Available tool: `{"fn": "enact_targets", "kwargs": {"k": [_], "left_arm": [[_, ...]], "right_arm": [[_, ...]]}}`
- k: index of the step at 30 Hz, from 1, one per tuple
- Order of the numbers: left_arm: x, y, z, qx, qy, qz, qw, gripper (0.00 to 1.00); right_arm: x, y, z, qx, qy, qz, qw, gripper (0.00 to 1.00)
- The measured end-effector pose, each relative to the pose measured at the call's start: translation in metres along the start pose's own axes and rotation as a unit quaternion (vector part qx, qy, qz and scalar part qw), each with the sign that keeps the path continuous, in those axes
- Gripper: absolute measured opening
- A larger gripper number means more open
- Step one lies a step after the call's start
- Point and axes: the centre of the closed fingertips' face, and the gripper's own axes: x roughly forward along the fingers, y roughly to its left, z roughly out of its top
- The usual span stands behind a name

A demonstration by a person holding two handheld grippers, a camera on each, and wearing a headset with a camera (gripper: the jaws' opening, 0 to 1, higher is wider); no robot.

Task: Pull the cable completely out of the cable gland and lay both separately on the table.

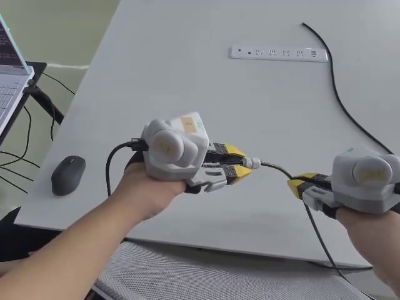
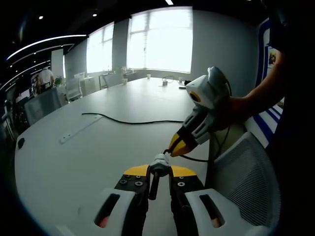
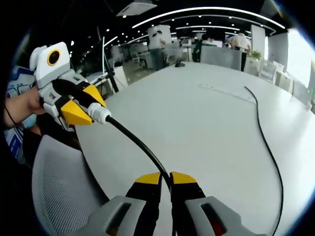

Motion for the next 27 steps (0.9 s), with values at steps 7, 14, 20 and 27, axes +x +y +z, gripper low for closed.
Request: {"fn": "enact_targets", "kwargs": {"k": [7, 14, 20, 27], "left_arm": [[-0.001, 0.000, -0.002, 0.000, 0.002, 0.000, 1.0000, 0.15], [-0.004, 0.000, 0.001, -0.015, -0.010, 0.001, 0.9998, 0.15], [-0.005, 0.000, -0.001, -0.013, -0.007, -0.001, 0.9999, 0.15], [-0.007, -0.001, -0.002, -0.013, -0.005, -0.001, 0.9999, 0.15]], "right_arm": [[-0.002, 0.006, 0.000, -0.017, -0.002, 0.002, 0.9998, 0.02], [-0.009, 0.007, 0.006, -0.042, -0.011, -0.005, 0.9990, 0.11], [-0.019, 0.018, 0.025, -0.103, -0.034, 0.001, 0.9941, 0.23], [-0.019, 0.042, 0.053, -0.236, -0.062, 0.004, 0.9697, 0.22]]}}
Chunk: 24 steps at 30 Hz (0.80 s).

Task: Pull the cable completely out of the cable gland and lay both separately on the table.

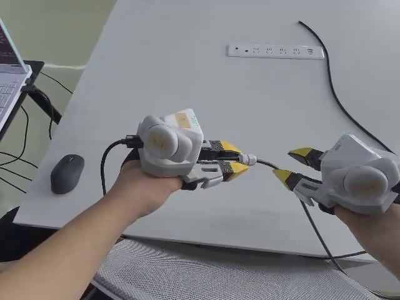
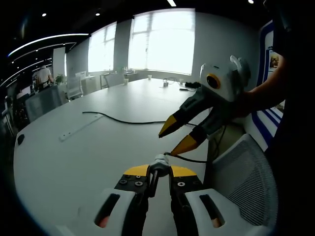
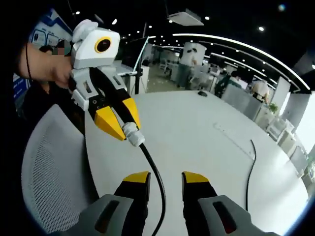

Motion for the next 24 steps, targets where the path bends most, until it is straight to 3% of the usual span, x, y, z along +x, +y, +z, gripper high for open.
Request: {"fn": "enact_targets", "kwargs": {"k": [7, 19, 24], "left_arm": [[0.000, 0.000, 0.001, 0.003, -0.001, 0.001, 1.0000, 0.15], [-0.001, -0.002, 0.000, 0.002, -0.001, 0.000, 1.0000, 0.15], [0.000, -0.004, -0.001, 0.002, 0.000, -0.003, 1.0000, 0.15]], "right_arm": [[0.010, 0.014, 0.012, -0.045, -0.003, 0.020, 0.9988, 0.20], [0.017, 0.021, 0.018, -0.038, -0.015, 0.041, 0.9983, 0.10], [0.018, 0.027, 0.017, -0.056, -0.013, 0.050, 0.9971, 0.02]]}}
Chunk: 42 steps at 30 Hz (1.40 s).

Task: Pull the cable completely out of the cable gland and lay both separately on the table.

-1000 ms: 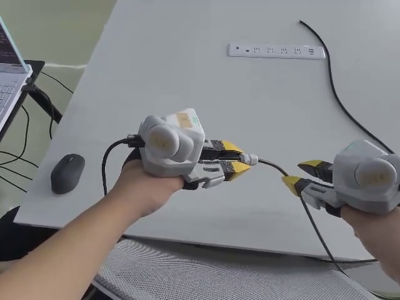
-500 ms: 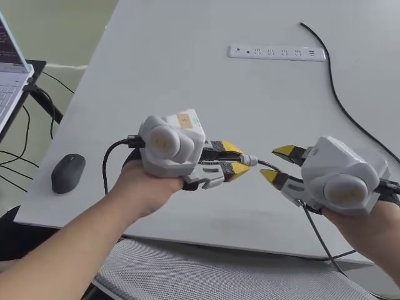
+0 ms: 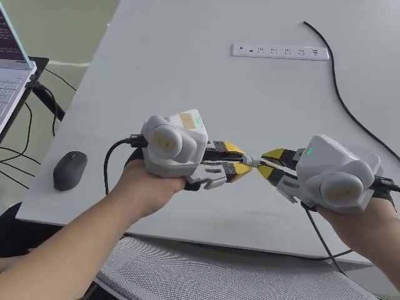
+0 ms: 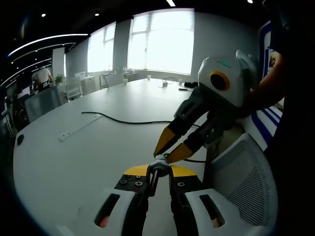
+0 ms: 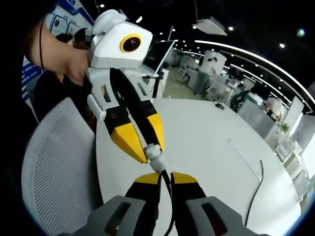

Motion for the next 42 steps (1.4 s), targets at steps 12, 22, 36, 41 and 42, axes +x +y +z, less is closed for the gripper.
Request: {"fn": "enact_targets", "kwargs": {"k": [12, 22, 36, 41, 42], "left_arm": [[0.001, 0.000, 0.001, 0.001, -0.001, 0.000, 1.0000, 0.15], [0.001, -0.002, 0.000, 0.003, 0.002, -0.001, 1.0000, 0.15], [0.001, 0.000, 0.004, 0.000, -0.001, 0.003, 1.0000, 0.15], [0.000, 0.001, 0.003, -0.002, -0.001, 0.004, 1.0000, 0.15], [0.000, 0.001, 0.002, -0.002, -0.001, 0.005, 1.0000, 0.15]], "right_arm": [[0.000, 0.000, -0.001, 0.006, -0.007, 0.000, 1.0000, 0.01], [-0.002, -0.002, -0.020, 0.017, 0.018, -0.002, 0.9997, 0.00], [-0.010, -0.013, -0.054, 0.079, 0.043, -0.018, 0.9958, 0.00], [-0.012, -0.014, -0.059, 0.089, 0.048, -0.023, 0.9946, 0.00], [-0.012, -0.015, -0.062, 0.093, 0.051, -0.024, 0.9940, 0.00]]}}
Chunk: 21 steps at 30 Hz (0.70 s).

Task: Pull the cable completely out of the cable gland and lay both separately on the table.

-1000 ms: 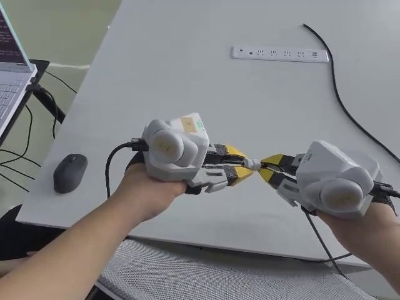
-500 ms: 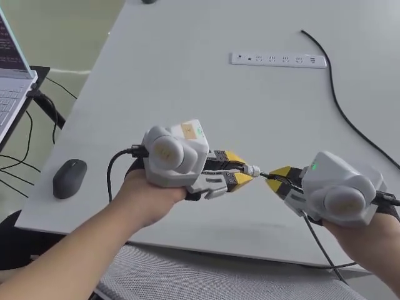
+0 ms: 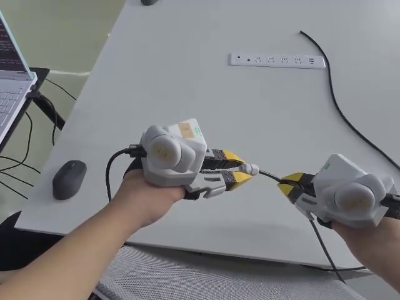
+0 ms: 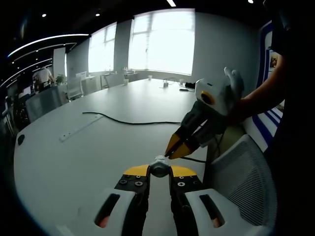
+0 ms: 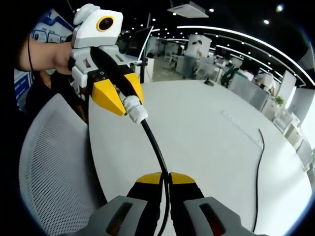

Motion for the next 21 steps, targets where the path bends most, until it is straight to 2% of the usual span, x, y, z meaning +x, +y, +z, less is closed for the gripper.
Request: {"fn": "enact_targets", "kwargs": {"k": [5, 16, 21], "left_arm": [[-0.001, 0.001, -0.002, -0.003, 0.000, 0.000, 1.0000, 0.15], [0.001, 0.003, -0.010, -0.008, -0.002, -0.005, 1.0000, 0.15], [0.001, 0.006, -0.014, -0.013, -0.005, -0.007, 0.9999, 0.15]], "right_arm": [[0.000, -0.004, -0.010, 0.004, 0.010, -0.007, 0.9999, 0.00], [-0.003, -0.011, -0.005, 0.006, 0.011, -0.018, 0.9998, 0.00], [-0.001, -0.011, -0.005, 0.000, 0.025, -0.018, 0.9995, 0.00]]}}
